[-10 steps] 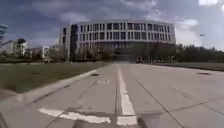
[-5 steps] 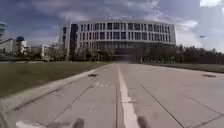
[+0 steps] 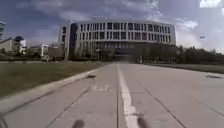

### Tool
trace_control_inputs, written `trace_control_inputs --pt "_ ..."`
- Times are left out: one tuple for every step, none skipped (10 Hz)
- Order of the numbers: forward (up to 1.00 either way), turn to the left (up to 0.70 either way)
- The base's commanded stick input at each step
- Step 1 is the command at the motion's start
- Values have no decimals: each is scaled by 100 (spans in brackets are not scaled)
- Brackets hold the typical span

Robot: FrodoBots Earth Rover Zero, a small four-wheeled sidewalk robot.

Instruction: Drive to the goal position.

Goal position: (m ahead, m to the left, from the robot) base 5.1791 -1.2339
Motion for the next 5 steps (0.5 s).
trace_control_inputs --pt "70 0" --pt "70 0" --pt "70 0" --pt "70 0" --pt "70 0"
